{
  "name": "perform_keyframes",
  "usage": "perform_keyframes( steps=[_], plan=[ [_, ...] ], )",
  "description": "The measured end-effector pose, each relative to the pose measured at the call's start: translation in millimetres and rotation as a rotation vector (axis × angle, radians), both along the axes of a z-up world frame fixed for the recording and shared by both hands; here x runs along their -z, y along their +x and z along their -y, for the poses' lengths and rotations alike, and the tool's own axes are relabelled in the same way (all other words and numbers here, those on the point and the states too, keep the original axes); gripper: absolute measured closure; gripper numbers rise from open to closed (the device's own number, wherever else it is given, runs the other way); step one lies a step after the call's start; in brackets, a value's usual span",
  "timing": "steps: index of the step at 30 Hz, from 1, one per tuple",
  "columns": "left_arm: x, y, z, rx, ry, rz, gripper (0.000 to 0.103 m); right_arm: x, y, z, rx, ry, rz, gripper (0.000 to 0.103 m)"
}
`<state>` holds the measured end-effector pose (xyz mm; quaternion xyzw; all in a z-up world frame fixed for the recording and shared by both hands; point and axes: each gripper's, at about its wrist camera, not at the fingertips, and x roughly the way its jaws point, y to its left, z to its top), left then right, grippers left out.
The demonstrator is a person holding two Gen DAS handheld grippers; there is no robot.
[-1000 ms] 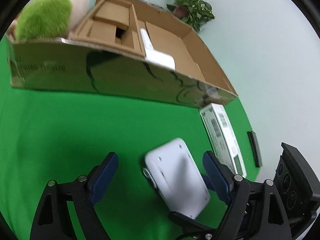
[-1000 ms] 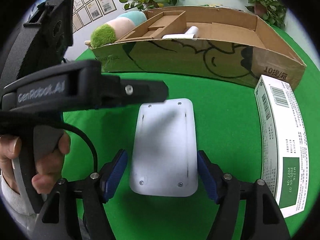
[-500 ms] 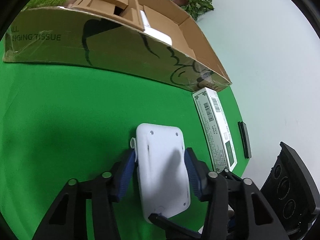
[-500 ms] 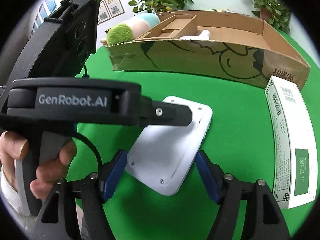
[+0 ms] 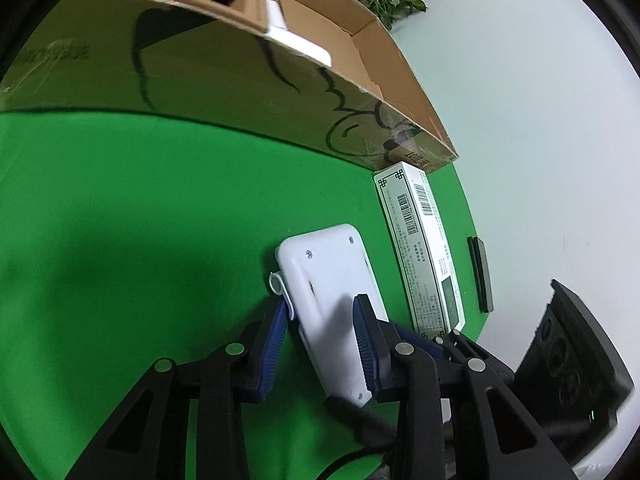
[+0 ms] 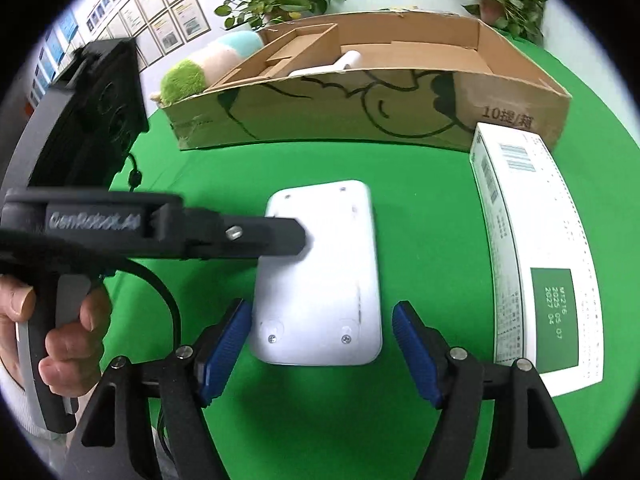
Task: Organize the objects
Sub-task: 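Lift the white device with the right tool and carry it toward the box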
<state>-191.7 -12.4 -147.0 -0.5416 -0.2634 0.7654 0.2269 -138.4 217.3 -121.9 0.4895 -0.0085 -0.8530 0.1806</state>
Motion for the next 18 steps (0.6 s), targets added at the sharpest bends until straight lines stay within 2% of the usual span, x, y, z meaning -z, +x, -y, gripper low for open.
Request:
perform_keyframes(
  steps=[3, 11, 18],
  plan=[
    [0, -2, -2, -0.001, -0.019, -0.007, 0.074, 0, -3, 11, -0.026, 0.033, -0.021, 0.032],
    [0, -2, 0, 0.008, -0.024, -0.035, 0.078, 4, -6, 13, 0.03, 0.036, -0.038, 0.036],
    [-39, 6, -5, 0.003, -0.055, -0.147, 0.08, -11, 0, 9, 0.068, -0.001, -0.097, 0.037]
  ],
)
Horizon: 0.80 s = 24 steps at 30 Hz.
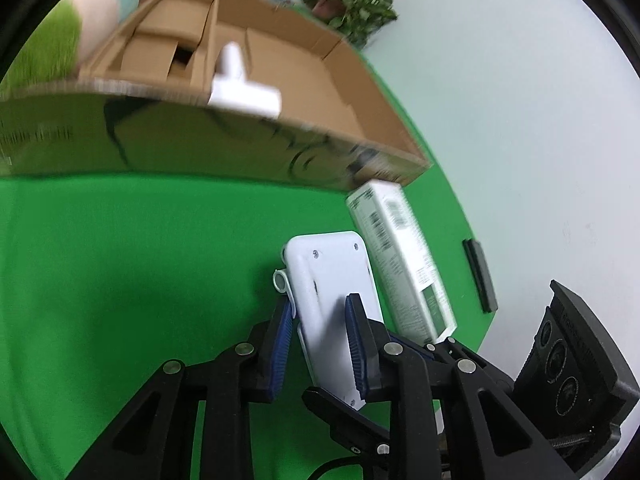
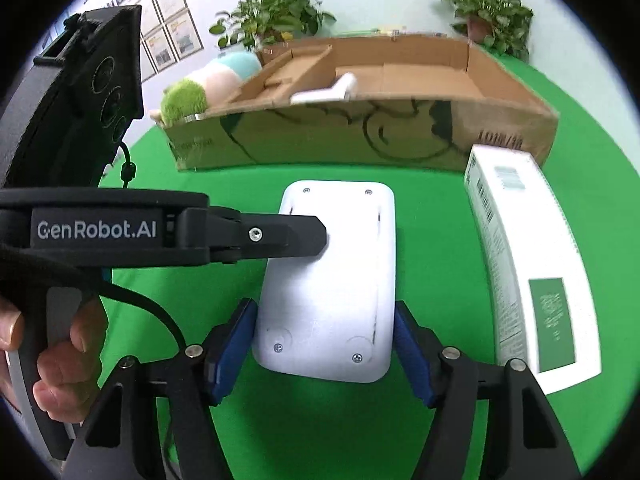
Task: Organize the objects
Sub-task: 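Lift the white device with the right tool and carry it toward the box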
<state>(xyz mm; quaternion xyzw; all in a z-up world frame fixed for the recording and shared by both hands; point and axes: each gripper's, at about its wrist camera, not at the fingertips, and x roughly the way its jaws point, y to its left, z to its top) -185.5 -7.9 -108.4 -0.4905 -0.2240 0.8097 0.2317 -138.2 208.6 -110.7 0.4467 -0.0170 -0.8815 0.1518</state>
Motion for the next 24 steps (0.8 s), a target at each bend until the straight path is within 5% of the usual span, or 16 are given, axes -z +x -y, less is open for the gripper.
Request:
perform_keyframes(
  steps=[10, 24],
  plan=[
    [-75, 4, -6, 0.002, -0.054, -0.189, 0.081, -49, 2, -5, 0.028, -0.045, -0.175, 0.037],
    [-134, -39, -25, 0.022, -0.088, -0.281, 0.082, -85, -36, -20, 0.057, -0.077, -0.26, 0.037]
  ],
)
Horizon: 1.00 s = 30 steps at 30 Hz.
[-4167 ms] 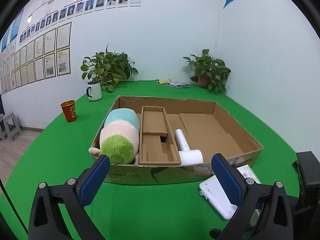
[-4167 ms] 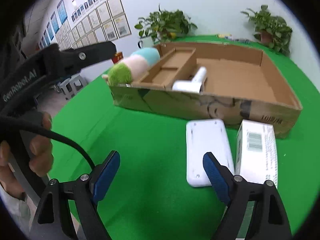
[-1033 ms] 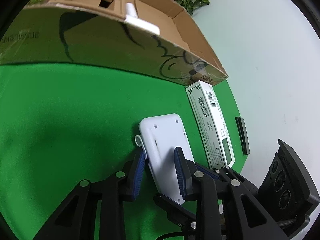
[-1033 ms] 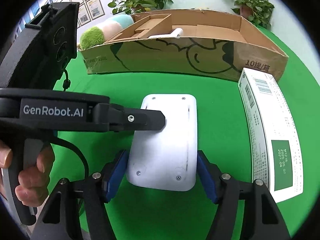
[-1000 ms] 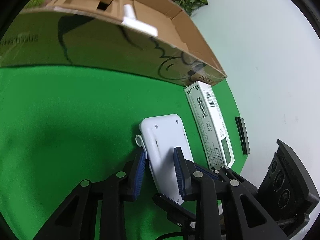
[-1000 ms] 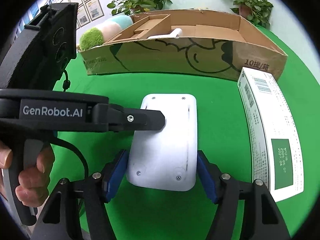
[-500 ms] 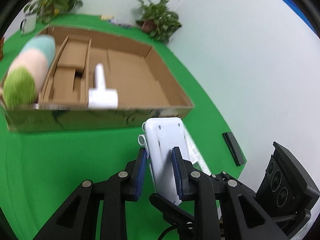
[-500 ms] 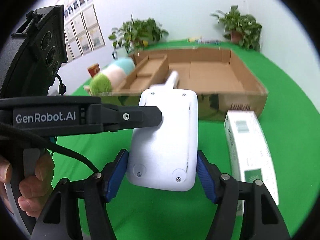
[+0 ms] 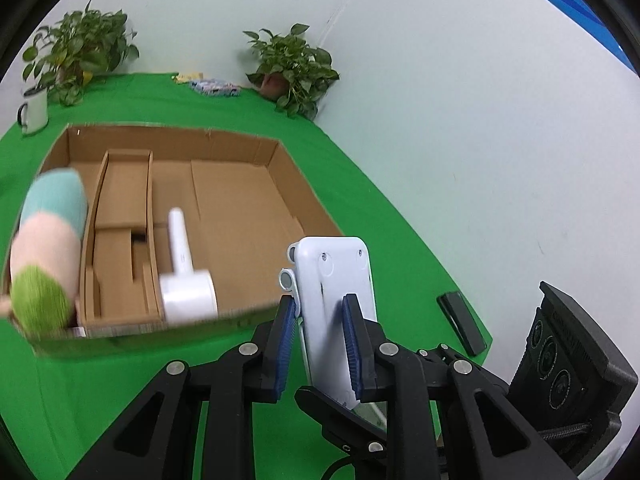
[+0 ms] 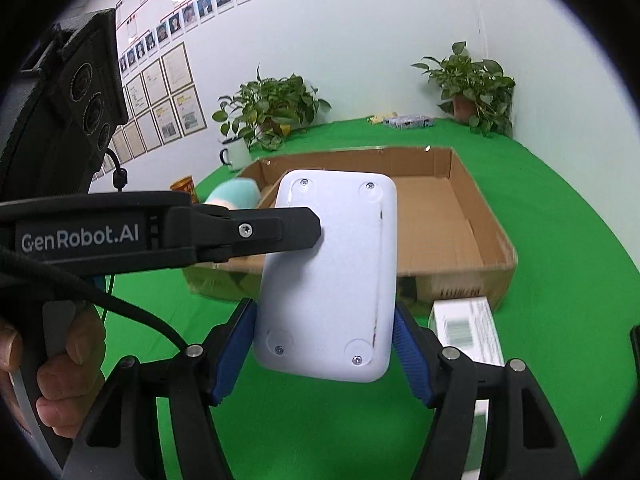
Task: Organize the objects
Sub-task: 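Lower the white device beside the hair dryer and open the right tool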
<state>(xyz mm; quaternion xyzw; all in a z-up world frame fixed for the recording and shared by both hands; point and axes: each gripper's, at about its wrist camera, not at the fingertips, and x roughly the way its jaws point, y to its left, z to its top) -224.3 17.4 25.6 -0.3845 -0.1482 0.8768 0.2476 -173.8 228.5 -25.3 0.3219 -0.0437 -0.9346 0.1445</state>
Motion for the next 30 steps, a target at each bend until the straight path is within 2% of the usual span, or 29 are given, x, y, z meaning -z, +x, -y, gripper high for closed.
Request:
perform_keyframes(
  steps=[7, 11, 15, 19, 26, 30],
  plan=[
    [-42, -68, 3, -0.021, -0.01, -0.015, 0.082, -36, -61, -4, -0.02, -0.005, -0.018, 0.037],
    [-47, -107, 8, -0.033, -0.02, 0.019, 0.082, -44, -104, -6, -0.032, -0.014, 0.006, 0.037],
    [-25, -139, 18, -0.053, 0.003, 0.092, 0.082, -34, -130, -5, -0.049, -0.017, 0.058, 0.037],
    [13, -161, 23, -0.066, -0.006, 0.173, 0.082, -6, -153, -5, -0.072, -0.032, 0.155, 0.037],
    [73, -177, 23, -0.073, -0.043, 0.319, 0.082, 41, -173, -7, -0.096, -0.07, 0.308, 0.037],
    [93, -184, 22, -0.076, -0.039, 0.373, 0.082, 60, -179, -8, -0.103, -0.087, 0.382, 0.037]
  ],
)
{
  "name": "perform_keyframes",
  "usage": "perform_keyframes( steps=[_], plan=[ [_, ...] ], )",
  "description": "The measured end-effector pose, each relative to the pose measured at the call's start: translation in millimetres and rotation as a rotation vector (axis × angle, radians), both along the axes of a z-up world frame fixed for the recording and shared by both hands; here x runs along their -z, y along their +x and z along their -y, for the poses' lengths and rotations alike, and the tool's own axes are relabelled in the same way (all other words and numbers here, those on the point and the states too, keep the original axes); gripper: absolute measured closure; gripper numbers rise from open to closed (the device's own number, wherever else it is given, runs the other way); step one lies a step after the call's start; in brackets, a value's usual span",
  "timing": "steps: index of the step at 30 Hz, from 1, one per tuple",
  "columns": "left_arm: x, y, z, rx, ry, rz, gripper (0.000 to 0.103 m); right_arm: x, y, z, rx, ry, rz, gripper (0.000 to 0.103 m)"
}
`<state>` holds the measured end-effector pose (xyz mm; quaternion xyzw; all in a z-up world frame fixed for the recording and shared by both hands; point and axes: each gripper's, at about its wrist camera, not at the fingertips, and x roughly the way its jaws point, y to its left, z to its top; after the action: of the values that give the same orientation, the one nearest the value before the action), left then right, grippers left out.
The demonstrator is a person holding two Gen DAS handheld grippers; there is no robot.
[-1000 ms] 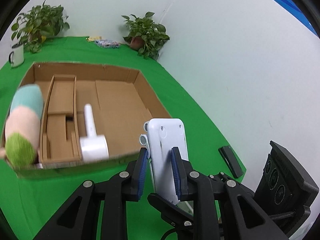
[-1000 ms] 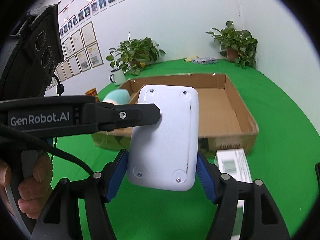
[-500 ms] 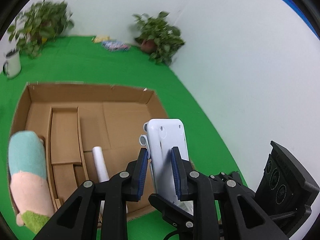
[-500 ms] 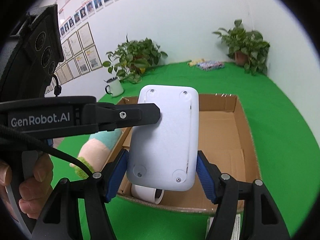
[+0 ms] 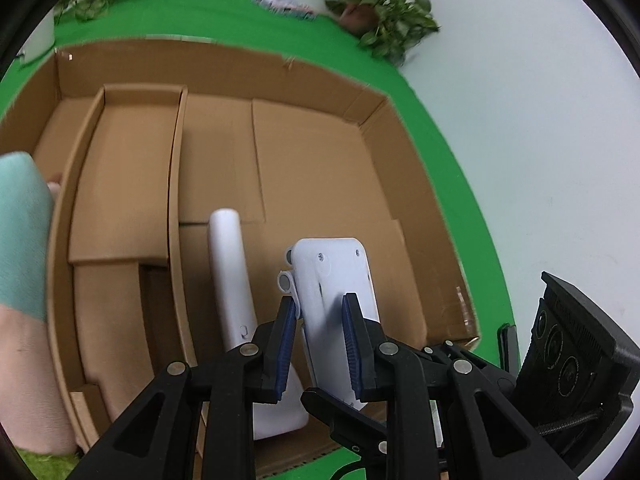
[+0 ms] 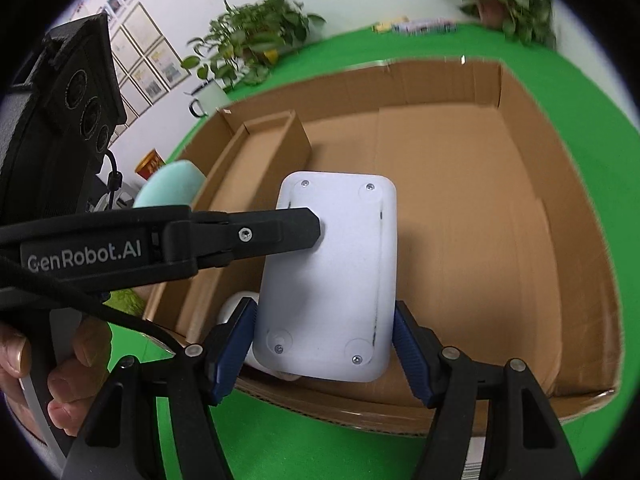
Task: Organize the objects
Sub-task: 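Lower the white device beside the hair dryer and open the right tool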
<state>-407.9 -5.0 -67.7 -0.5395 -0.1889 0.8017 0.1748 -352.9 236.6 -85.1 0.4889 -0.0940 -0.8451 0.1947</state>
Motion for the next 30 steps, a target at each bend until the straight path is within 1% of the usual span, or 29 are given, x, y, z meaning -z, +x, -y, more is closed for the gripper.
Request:
perform_keyframes(
  steps=[4, 6, 10, 12, 14, 16, 17, 19, 22, 25, 28, 29, 30],
  plan=[
    [14, -2, -2, -0.001, -0.004, 0.038, 0.082, 12, -2, -2, 0.002, -0.005, 0.053, 0.037],
    [18, -3, 1, -0.01, 0.009, 0.046, 0.082, 14, -1, -4, 0.001, -0.018, 0.063, 0.036],
    [20, -5, 5, -0.013, 0.007, 0.069, 0.081, 13, -5, -4, -0.01, -0.026, 0.1, 0.036],
    [20, -5, 6, -0.012, 0.004, 0.074, 0.081, 14, -6, -5, -0.019, -0.034, 0.123, 0.034],
    [21, 1, 8, -0.009, -0.018, 0.074, 0.081, 14, -6, -4, -0.035, -0.035, 0.14, 0.034],
    [17, 6, 10, -0.014, -0.043, 0.057, 0.082, 14, -6, -4, -0.048, -0.032, 0.143, 0.034],
    [15, 8, 11, -0.016, -0.041, 0.051, 0.082, 13, -5, -4, -0.056, -0.035, 0.141, 0.034],
    [9, 15, 17, -0.016, -0.043, 0.03, 0.082, 9, -5, -9, -0.049, -0.06, 0.136, 0.034],
    [-1, 26, 25, -0.018, -0.069, -0.01, 0.082, 6, -8, -15, -0.029, -0.057, 0.133, 0.034],
    [-6, 36, 35, -0.038, -0.091, -0.036, 0.082, 9, -16, -19, 0.004, -0.056, 0.157, 0.034],
    [-10, 43, 43, -0.051, -0.103, -0.058, 0.082, 14, -21, -16, 0.007, -0.038, 0.174, 0.034],
    [-11, 45, 45, -0.051, -0.1, -0.062, 0.082, 17, -23, -15, 0.009, -0.025, 0.189, 0.036],
    [-12, 49, 47, -0.055, -0.112, -0.07, 0.082, 19, -23, -15, 0.013, -0.016, 0.2, 0.04]
  ],
)
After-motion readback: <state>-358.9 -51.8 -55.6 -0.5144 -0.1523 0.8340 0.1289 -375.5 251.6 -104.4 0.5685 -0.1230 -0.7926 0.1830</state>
